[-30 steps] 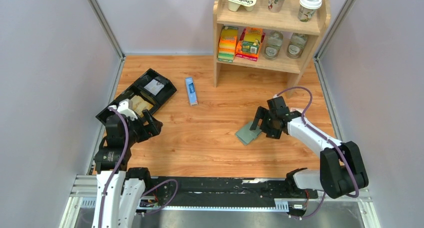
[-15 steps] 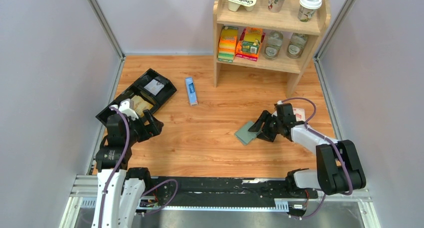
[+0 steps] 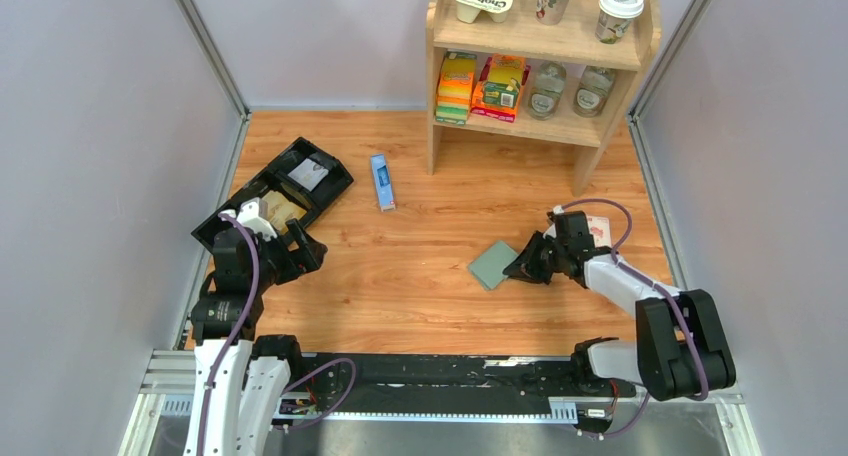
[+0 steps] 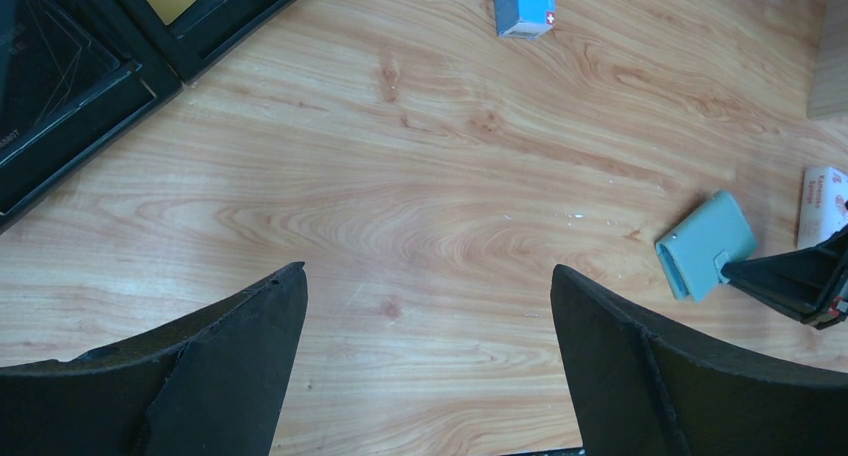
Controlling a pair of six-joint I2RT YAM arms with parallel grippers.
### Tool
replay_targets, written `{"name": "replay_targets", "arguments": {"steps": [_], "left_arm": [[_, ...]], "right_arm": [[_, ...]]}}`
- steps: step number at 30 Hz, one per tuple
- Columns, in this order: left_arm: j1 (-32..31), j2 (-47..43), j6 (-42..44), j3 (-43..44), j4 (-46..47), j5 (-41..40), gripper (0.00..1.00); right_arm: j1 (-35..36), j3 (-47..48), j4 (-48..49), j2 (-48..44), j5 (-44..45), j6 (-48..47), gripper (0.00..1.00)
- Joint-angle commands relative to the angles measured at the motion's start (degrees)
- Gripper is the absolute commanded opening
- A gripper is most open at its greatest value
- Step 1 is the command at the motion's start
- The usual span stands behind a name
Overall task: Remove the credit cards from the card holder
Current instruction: Open the card holder at the center of the board.
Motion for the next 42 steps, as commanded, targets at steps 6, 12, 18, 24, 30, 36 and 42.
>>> {"name": "replay_targets", "arguments": {"steps": [6, 12, 18, 24, 30, 36, 42], "left_arm": [[0.3, -1.0, 1.2, 0.1, 1.3, 0.5, 0.98], [0.3, -0.9, 1.3, 0.0, 1.3, 0.5, 0.98], [0.3, -0.9, 1.4, -0.3, 1.9, 1.3, 0.98], [0.4, -0.9, 1.6, -0.1, 1.7, 1.5, 0.98], [0.3, -1.3, 1.7, 0.0, 1.5, 1.2, 0.98], [0.3, -1.3, 1.6, 0.1, 1.3, 1.0, 0.98], [0.3, -1.3, 1.6, 0.0, 1.4, 1.2, 0.98]], "right_arm": [[0.5, 12.4, -19.7, -3.9, 13.2, -9.8, 0.00], [10.6, 27.9, -38.3, -1.4, 45.2, -14.2, 0.00], [26.2, 40.1, -52.5, 15.0, 71.6, -12.0, 0.00], [37.5, 46.7, -60.8, 32.3, 82.0, -7.1, 0.00], [47.5, 53.0, -59.6, 40.4, 75.6, -8.8, 0.00], [53.6, 58.2, -56.3, 45.5, 64.8, -12.0, 0.22], [53.7, 57.5, -50.9, 35.6, 50.3, -17.4, 0.69]]}}
